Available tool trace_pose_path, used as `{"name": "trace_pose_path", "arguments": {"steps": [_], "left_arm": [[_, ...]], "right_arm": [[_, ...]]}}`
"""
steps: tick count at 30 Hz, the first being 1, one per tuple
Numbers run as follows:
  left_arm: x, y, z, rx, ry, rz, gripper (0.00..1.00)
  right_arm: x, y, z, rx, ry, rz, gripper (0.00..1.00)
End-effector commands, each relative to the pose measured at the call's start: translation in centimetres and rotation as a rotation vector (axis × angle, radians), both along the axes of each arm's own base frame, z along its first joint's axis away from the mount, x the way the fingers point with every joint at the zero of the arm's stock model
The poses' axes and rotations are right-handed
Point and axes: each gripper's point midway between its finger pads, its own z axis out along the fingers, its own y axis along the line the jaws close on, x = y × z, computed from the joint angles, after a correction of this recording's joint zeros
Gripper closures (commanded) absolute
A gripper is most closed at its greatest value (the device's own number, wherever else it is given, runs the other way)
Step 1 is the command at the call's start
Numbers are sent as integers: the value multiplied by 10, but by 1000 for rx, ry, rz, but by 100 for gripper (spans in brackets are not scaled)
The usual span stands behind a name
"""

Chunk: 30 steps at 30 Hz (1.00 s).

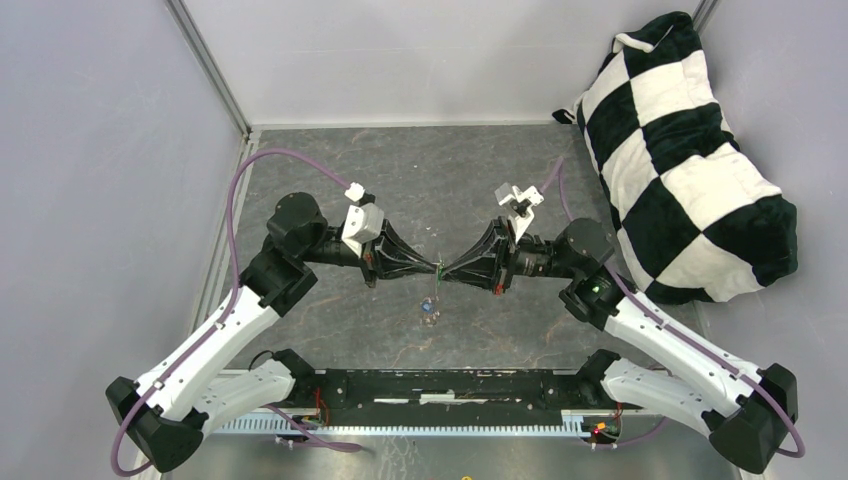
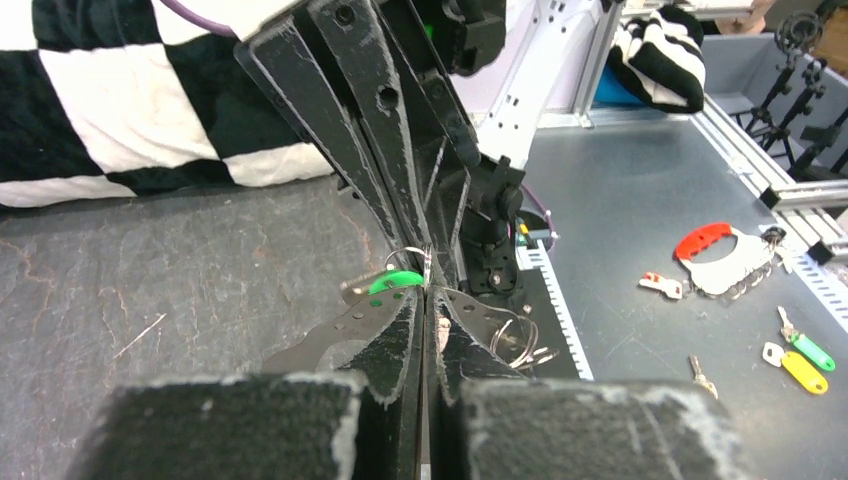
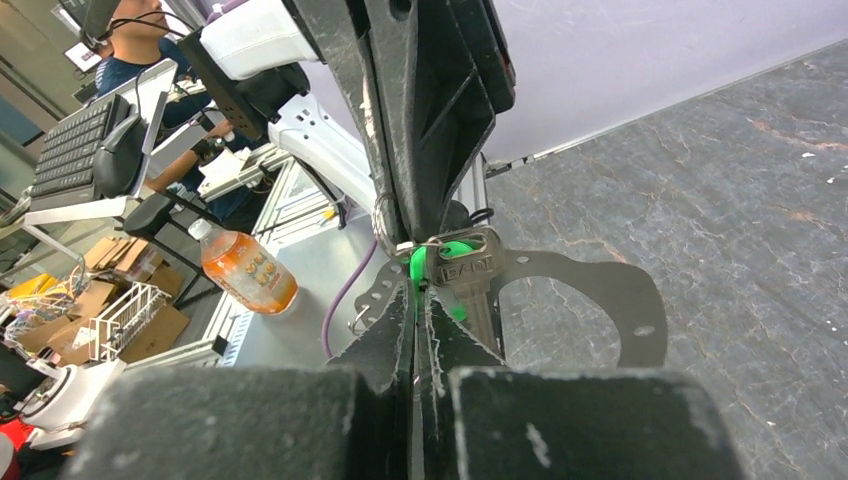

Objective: Put the keys on the keyring

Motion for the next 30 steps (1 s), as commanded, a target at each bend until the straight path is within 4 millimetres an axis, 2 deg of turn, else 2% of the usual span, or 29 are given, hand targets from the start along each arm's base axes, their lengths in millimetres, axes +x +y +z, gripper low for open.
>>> {"name": "trace_pose_path", "arguments": {"steps": [1, 8, 12, 14, 19, 20, 21, 24, 27, 29, 30], "left_arm": [[-7, 3, 7, 5, -95, -41, 98], [-3, 5, 0, 28, -134, -17, 98], [9, 4, -3, 36, -142, 44, 98], [17, 4, -2, 39, -146, 87, 98], [30, 4, 4, 19, -150, 167, 98], [32, 5, 6, 11, -143, 184, 98], [35, 5, 9, 0, -140, 204, 98], [47, 6, 14, -25, -117, 279, 98], [60, 8, 15, -37, -86, 361, 98], [68, 10, 12, -35, -64, 408, 98], [71, 11, 10, -35, -56, 425, 98]], "right_arm": [[0, 0, 24, 20, -57, 6, 100], [1, -1, 9, -90, -45, 2, 100], [-2, -2, 8, -118, -49, 23, 100], [-1, -3, 2, -151, -49, 18, 96], [16, -13, -16, -276, -76, -96, 60], [22, -17, -20, -302, -84, -138, 48], [28, -20, -20, -316, -101, -178, 42], [43, -31, -16, -303, -153, -300, 27], [54, -42, -3, -239, -197, -419, 17], [57, -46, 2, -208, -214, -457, 2], [57, -46, 2, -200, -217, -463, 2]]}}
